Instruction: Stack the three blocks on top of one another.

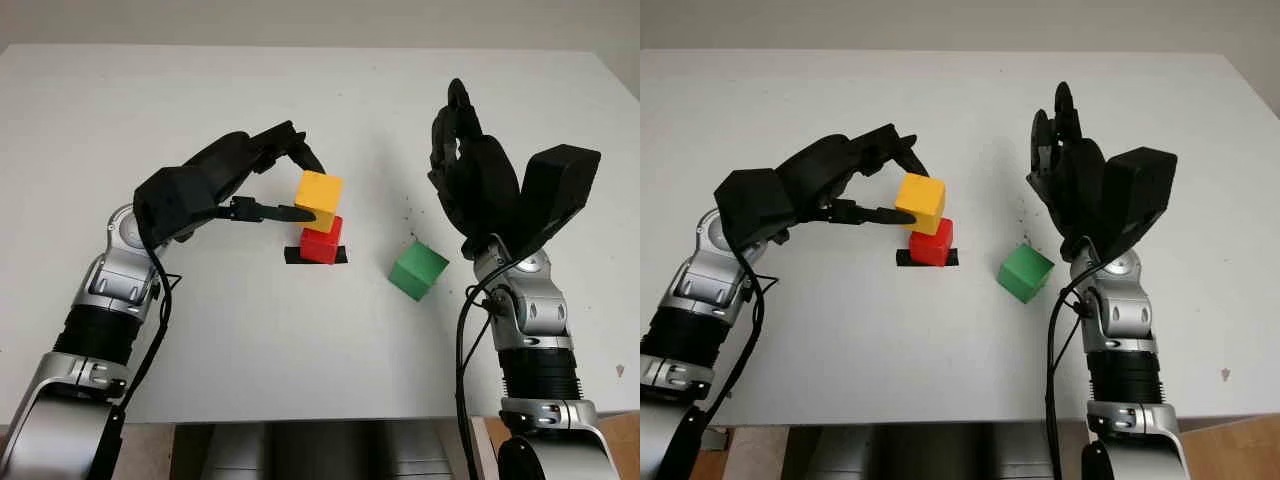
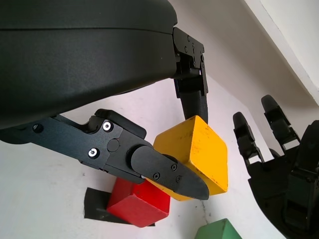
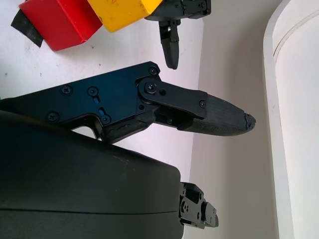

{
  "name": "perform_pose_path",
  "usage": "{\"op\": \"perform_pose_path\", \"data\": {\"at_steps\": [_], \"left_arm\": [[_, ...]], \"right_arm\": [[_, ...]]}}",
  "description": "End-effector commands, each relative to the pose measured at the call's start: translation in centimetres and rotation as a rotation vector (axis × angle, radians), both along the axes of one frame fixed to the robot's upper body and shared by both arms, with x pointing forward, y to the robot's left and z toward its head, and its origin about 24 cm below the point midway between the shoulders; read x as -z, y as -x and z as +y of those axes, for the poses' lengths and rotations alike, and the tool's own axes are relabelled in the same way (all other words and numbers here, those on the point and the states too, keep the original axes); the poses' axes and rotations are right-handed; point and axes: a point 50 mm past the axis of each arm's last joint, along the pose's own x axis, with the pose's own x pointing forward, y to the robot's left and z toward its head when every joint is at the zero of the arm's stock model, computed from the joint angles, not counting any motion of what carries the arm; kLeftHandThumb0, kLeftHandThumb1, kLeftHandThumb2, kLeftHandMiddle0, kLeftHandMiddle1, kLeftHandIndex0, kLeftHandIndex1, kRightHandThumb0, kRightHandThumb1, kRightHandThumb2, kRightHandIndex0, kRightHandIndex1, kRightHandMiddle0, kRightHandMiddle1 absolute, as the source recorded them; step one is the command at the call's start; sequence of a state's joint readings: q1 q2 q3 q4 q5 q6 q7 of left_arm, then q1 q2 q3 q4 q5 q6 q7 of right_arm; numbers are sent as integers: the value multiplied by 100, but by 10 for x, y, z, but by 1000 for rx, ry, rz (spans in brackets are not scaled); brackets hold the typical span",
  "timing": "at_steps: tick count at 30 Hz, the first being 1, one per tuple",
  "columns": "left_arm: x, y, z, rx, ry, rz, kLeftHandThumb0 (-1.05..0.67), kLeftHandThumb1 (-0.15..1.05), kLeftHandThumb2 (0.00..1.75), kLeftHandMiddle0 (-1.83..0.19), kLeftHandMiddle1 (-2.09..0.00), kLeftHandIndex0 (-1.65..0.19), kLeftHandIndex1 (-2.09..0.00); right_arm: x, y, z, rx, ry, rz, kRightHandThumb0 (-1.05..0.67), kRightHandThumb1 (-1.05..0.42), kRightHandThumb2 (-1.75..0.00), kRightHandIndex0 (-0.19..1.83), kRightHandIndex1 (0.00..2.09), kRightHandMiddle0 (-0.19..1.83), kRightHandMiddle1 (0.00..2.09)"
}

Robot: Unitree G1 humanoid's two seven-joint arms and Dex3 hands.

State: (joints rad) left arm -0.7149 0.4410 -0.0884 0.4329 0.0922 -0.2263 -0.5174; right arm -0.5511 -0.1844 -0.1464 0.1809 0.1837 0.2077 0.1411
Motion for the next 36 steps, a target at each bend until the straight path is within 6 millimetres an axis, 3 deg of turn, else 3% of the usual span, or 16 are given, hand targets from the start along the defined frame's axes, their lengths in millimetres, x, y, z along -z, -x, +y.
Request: {"op": "perform_pose_path", "data": {"at_steps": [1,20,36], "left_arm": [[-7,-2,-6,9,7,-25,-48,103,5,-10,-6,-24,-164],[4,-4,-12,-14,-48,22,-48,104,6,-6,-5,-19,-161],[7,-2,-10,-20,-57,13,-47,100,5,-7,-6,-26,-166]], "right_arm": [[-3,2,-1,1,-5,-26,-71,-105,-67,-19,0,-19,0],[-4,3,-1,8,-17,-26,-72,-105,-66,-19,0,-19,0],[-6,2,-1,0,-3,-31,-72,-105,-67,-19,0,-19,0]]}}
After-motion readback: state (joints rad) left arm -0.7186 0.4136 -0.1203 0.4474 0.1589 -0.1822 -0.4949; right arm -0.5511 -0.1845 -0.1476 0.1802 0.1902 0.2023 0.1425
